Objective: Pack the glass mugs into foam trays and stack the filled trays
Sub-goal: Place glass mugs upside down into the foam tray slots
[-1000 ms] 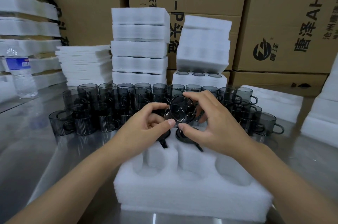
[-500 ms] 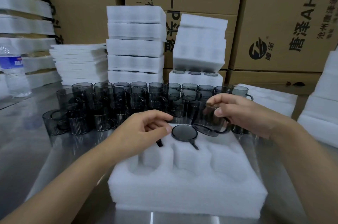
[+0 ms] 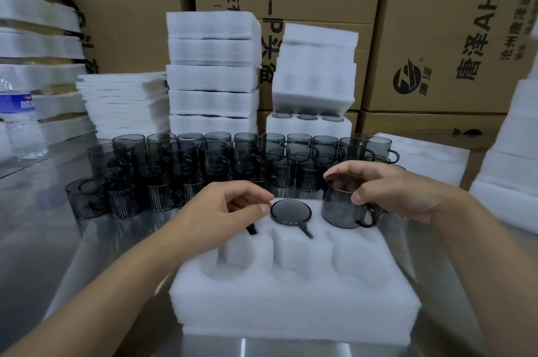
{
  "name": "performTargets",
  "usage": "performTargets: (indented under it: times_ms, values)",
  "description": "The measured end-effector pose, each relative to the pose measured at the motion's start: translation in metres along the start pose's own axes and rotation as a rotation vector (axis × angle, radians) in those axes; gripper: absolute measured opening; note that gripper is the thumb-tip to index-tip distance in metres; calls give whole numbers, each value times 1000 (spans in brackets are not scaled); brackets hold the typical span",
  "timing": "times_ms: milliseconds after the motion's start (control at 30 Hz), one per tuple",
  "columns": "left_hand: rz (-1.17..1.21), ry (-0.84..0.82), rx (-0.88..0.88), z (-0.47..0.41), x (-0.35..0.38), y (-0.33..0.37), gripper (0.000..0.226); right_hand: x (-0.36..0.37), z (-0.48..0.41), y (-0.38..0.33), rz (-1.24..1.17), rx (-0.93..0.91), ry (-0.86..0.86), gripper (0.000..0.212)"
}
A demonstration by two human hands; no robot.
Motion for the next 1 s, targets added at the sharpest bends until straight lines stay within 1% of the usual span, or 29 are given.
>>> performTargets:
  times_ms: [100, 200, 267, 333, 400, 500, 567, 667, 700, 767, 800, 867, 1000]
  values:
    - [2, 0, -3, 0, 0, 0, 27, 3, 1, 1, 56, 19, -30, 48]
    - [7, -4, 1, 0, 0, 1, 29, 8, 0, 5, 134, 63, -72, 54]
    - [5, -6, 4, 0, 0, 2, 29, 8, 2, 4, 144, 69, -67, 56]
    - [-3, -7, 2, 1, 0, 2, 27, 5, 1, 1, 140, 35, -1, 53]
    - [-5, -6, -2, 1, 0, 2, 27, 0, -4, -4, 184, -21, 121, 45]
    - [9, 2, -12, 1, -1, 2, 26, -1, -12, -7, 238, -109, 259, 27]
    - [9, 3, -21, 1, -1, 2, 26, 2, -16, -7, 286, -139, 280, 23]
    - [0, 1, -22, 1, -1, 2, 25, 5, -18, -2, 347, -112, 265, 20]
    - [-4, 0, -21, 1, -1, 2, 25, 7, -18, 1, 363, -82, 242, 24]
    - [-11, -1, -18, 1, 0, 2, 26, 13, -20, 9, 402, 0, 183, 46]
    - [-12, -1, -17, 1, 0, 3, 26, 16, -20, 13, 420, 40, 167, 53]
    - [-14, 0, -19, 1, 0, 3, 28, 17, -20, 15, 467, 83, 162, 55]
    - [-18, 4, -23, 2, -1, 2, 27, 16, -21, 19, 546, 128, 152, 50]
Point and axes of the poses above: each hand's wrist, its own z-axis away from the middle knuckle, its own x-axis out of the palm, y = z × x, the point moved 9 cm from there along -z, towards the middle knuckle, and after that the axes turned 15 degrees about -z, right-handed, at the moved point
